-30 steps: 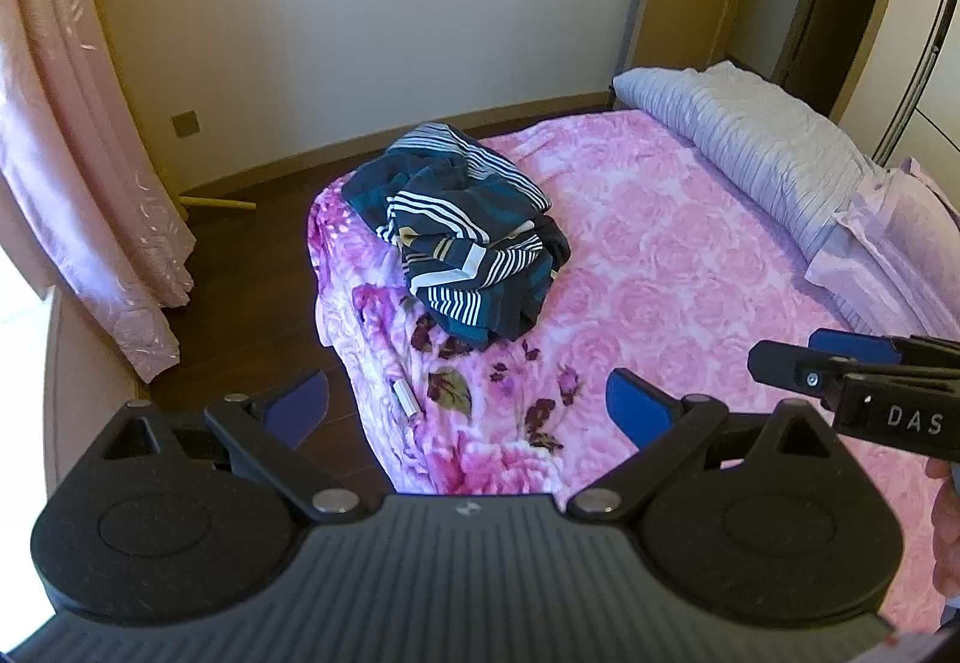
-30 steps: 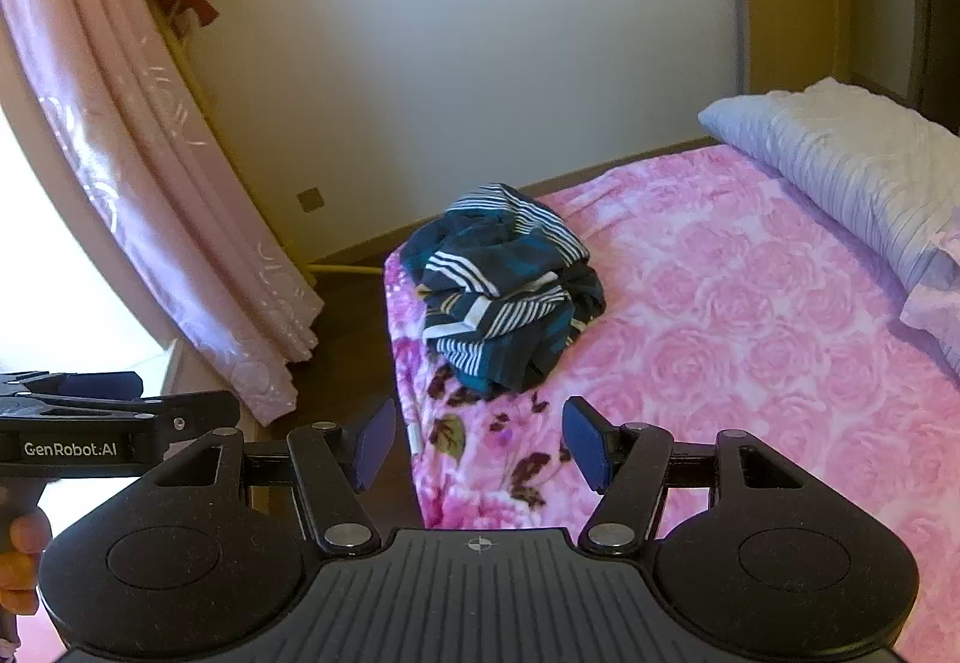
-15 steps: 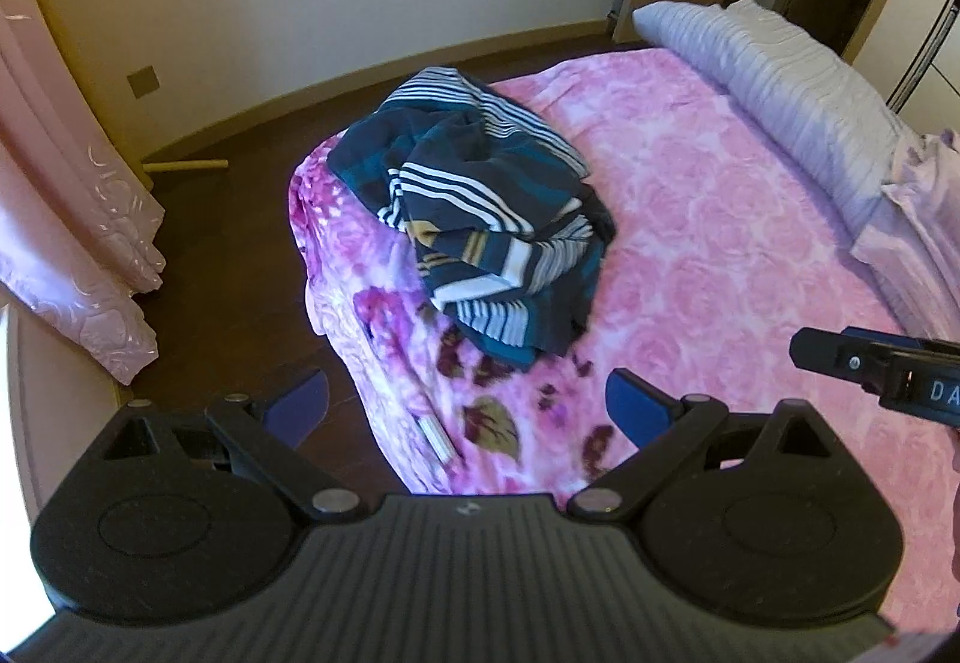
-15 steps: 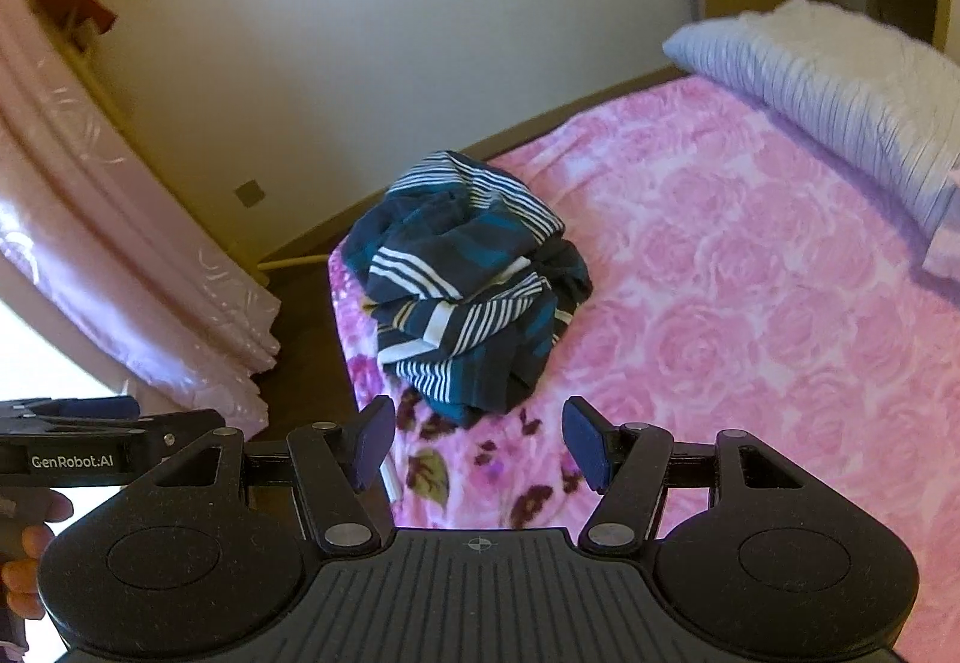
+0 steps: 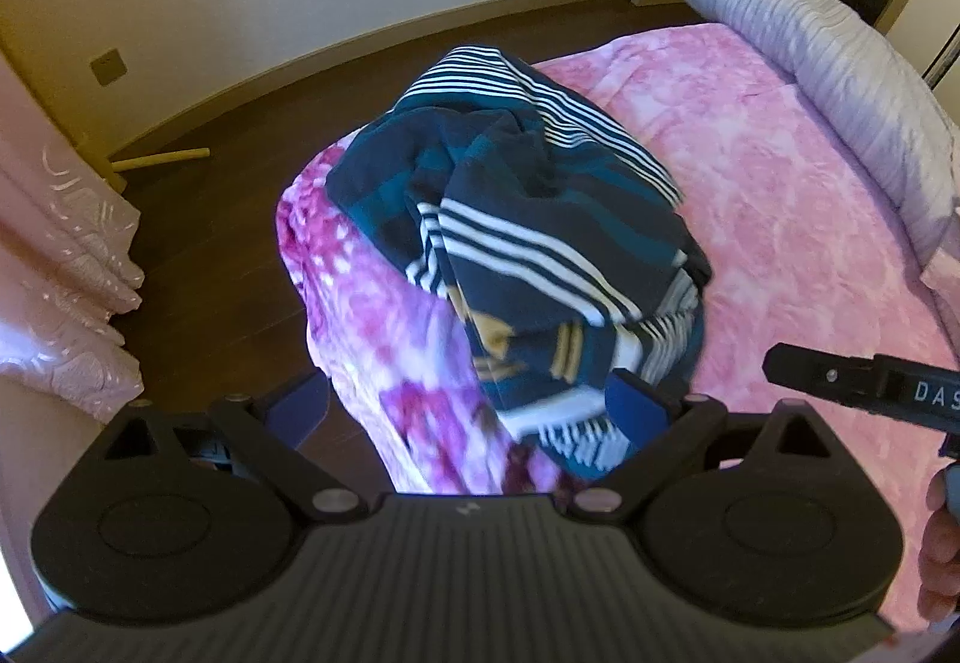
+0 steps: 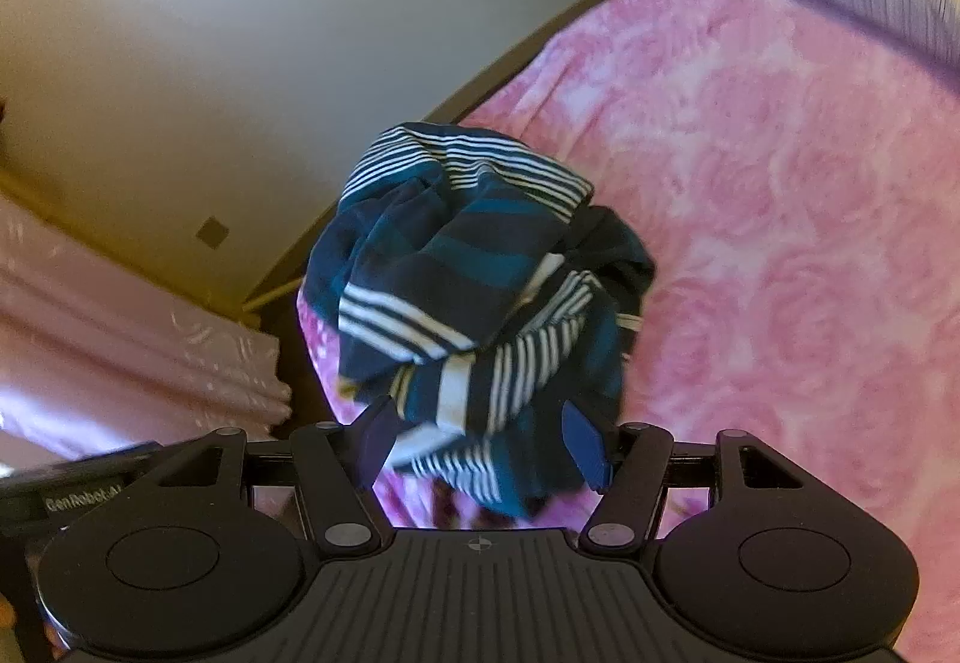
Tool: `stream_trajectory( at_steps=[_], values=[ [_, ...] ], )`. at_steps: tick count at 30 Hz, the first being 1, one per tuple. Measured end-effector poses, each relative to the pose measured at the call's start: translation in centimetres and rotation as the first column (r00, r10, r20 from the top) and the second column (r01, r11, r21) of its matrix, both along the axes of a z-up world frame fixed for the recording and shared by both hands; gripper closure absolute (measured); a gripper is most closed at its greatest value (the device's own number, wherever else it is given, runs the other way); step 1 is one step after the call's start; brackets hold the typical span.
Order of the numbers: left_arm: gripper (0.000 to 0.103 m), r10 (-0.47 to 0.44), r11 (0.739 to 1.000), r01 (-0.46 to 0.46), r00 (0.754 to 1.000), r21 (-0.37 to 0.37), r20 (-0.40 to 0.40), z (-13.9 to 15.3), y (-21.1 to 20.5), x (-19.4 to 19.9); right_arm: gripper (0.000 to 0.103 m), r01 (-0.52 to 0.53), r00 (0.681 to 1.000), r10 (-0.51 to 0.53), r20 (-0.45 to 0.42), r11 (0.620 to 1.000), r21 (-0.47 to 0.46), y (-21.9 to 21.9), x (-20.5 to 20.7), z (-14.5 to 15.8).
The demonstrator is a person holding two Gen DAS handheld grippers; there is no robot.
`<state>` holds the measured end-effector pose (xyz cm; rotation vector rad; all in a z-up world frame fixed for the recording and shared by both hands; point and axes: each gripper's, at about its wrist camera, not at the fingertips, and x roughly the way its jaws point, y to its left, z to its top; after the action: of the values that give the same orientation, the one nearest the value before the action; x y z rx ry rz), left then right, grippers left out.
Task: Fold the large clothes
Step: 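Grasp the striped sweater with the right gripper and lift it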
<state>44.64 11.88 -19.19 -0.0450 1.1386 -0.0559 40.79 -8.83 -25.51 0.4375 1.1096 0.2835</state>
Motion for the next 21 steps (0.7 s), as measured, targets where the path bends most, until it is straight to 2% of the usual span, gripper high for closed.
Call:
stream_trajectory(
  at_steps=[9, 12, 15, 17, 18, 21],
  values=[
    [0.006, 0.0, 1.0, 0.001, 0.998, 0.008, -0.056, -5.7, 1.1, 6.6, 0.044, 0.114, 0.991, -0.11, -0.07, 0.992, 0.059, 2.3, 6.0, -6.6],
    [0.006, 0.008, 1.0, -0.007, 0.997, 0.015, -0.074, -7.2, 1.5, 7.9, 0.044, 0.149, 0.985, -0.142, -0.1, 0.987, 0.066, 2.9, 7.5, -8.9],
    [0.007, 0.015, 1.0, -0.013, 0.996, 0.021, -0.086, -8.2, 2.0, 8.6, 0.045, 0.171, 0.981, -0.157, -0.115, 0.978, 0.123, 3.5, 8.4, -10.6],
    [0.008, 0.016, 1.0, -0.014, 0.996, 0.023, -0.088, -8.5, 2.2, 8.7, 0.073, 0.156, 0.985, -0.144, -0.098, 0.98, 0.128, 4.0, 8.8, -10.9],
    [0.008, 0.017, 1.0, -0.015, 0.996, 0.022, -0.088, -8.4, 2.3, 8.7, 0.099, 0.133, 0.989, -0.124, -0.077, 0.982, 0.131, 4.2, 8.9, -10.7],
    [0.01, 0.015, 1.0, -0.014, 0.997, 0.017, -0.077, -7.6, 2.3, 8.6, 0.1, 0.106, 0.993, -0.115, 0.041, 0.977, 0.183, 3.5, 8.1, -8.1]
  ],
)
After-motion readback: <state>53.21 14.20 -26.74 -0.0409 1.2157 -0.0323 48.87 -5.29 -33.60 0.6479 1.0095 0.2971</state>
